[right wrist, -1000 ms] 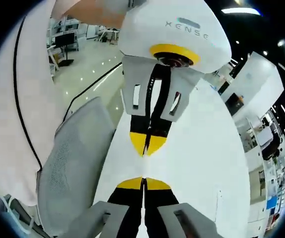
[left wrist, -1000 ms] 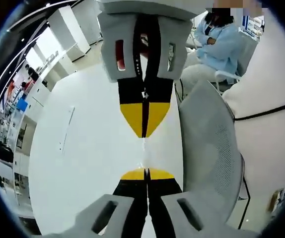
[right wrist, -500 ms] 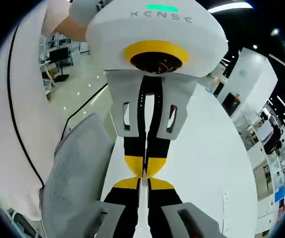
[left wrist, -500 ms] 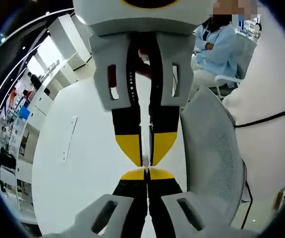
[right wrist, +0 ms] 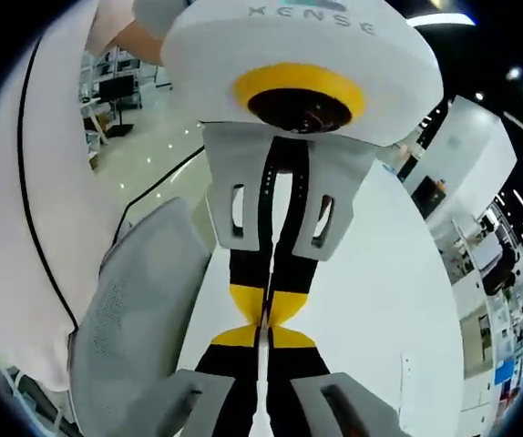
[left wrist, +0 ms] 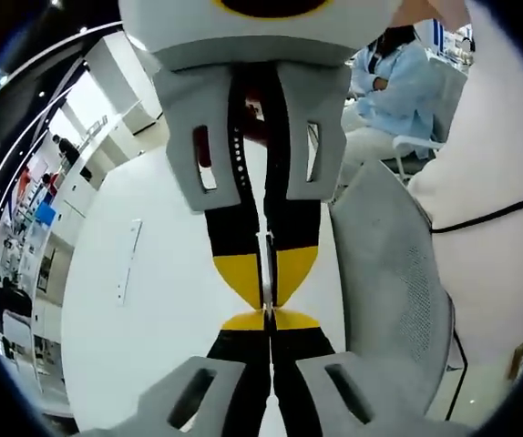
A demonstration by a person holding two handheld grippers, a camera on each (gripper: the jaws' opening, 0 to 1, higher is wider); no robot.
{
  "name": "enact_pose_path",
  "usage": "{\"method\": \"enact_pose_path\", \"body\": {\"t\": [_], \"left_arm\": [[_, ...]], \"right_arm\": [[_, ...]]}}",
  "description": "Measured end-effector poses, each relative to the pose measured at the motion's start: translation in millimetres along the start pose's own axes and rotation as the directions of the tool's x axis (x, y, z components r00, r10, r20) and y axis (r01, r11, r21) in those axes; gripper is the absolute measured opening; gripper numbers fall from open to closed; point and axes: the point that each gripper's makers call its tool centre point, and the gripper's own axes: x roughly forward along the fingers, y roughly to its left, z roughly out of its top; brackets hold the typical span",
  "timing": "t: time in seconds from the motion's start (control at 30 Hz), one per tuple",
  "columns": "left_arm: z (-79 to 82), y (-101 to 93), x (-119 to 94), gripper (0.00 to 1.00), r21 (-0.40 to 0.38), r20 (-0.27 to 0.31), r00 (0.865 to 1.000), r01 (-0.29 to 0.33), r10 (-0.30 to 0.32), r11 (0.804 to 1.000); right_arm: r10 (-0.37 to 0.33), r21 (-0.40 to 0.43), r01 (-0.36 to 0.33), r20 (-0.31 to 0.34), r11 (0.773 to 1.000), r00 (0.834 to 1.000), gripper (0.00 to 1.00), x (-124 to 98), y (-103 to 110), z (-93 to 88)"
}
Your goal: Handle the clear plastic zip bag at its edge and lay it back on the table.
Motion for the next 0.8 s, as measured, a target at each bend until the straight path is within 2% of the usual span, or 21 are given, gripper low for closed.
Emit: {"method": "enact_pose_path", "body": {"t": [0.2, 0.6, 0.7, 0.8], "left_arm": [[1.5, 3.8, -2.1, 0.0, -0.003, 0.012, 1.0, -0.012, 0.012, 1.0], [3.5, 4.3, -3.0, 0.0, 0.0, -0.001, 1.0, -0.022, 0.022, 1.0], [4.0, 5.0, -3.7, 0.0, -0.022, 0.002, 1.0, -0.019, 0.02, 1.0], [3.7, 7.2, -3.8, 0.0, -0.006, 0.004, 1.0, -0.028, 0.028, 1.0]], "right_arm": [[-0.008, 0.002, 0.008, -0.025, 1.0, 1.0, 0.0, -0.8, -3.4, -5.4], [-0.008, 0.016, 0.009, -0.024, 1.0, 1.0, 0.0, -1.8, -3.1, -8.3], [-0.009, 0.026, 0.009, -0.02, 1.0, 1.0, 0.0, -2.4, -4.6, -9.4], [-0.014, 0.028, 0.014, -0.022, 0.999, 1.0, 0.0, -3.1, -5.3, -9.7]]}}
